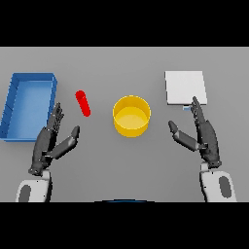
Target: Pick up the red beaker and tilt it to pour out 1 green nut into yellow bowl. Pick up the yellow bowl and place it on the metallic measuring scale.
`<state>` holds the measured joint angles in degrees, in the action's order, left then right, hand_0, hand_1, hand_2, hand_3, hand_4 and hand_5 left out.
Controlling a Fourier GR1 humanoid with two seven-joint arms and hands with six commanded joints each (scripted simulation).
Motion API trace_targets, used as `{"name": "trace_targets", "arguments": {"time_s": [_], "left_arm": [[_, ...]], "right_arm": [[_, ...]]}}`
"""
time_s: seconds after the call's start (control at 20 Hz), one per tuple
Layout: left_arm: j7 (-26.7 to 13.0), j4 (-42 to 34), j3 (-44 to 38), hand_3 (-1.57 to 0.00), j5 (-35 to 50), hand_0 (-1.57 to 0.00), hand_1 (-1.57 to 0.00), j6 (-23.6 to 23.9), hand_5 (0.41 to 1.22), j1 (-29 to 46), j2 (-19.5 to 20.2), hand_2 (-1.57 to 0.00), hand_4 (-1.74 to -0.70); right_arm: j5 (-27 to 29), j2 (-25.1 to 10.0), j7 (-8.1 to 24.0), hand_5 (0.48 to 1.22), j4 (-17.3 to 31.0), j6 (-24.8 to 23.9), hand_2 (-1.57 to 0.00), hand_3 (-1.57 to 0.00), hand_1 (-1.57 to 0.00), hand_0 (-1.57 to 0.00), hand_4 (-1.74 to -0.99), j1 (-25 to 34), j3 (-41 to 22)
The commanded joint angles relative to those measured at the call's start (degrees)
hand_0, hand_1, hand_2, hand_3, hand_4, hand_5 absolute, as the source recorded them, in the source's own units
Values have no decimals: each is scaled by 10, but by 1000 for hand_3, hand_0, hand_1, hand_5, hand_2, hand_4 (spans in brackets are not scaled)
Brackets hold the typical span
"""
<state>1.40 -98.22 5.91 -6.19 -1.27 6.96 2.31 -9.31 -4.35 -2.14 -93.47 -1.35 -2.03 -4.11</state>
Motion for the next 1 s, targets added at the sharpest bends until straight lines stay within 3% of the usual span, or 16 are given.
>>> {"name": "trace_targets", "arguments": {"time_s": [0.0,0.25,0.45,0.7,0.8,0.95], "left_arm": [[-7,-9,3,1,-1,1,1,-1,672,2,0,1,-1200],[-41,-28,19,1,-19,1,1,4,653,6,-1,1,-1173],[-54,18,11,1,-18,1,1,5,658,-22,-6,1,-1189],[-41,105,-11,1,-32,1,1,27,663,-94,-10,1,-1213],[-30,157,-28,1,-30,1,1,31,654,-135,-7,1,-1211],[-9,217,-43,1,-29,1,1,36,644,-186,-8,1,-1219]], "right_arm": [[-5,-2,6,582,-9,1,1,1,1,1,-1193,-2,-5],[18,6,5,597,-15,17,1,1,1,1,-1244,-7,-6],[28,3,-13,621,-6,25,1,1,1,1,-1291,-3,0],[35,-4,-26,621,-6,38,1,1,1,1,-1296,-4,2],[35,-3,-10,615,-1,35,1,1,1,1,-1292,2,4],[28,-2,-16,622,-8,33,1,1,1,1,-1295,-3,0]]}}
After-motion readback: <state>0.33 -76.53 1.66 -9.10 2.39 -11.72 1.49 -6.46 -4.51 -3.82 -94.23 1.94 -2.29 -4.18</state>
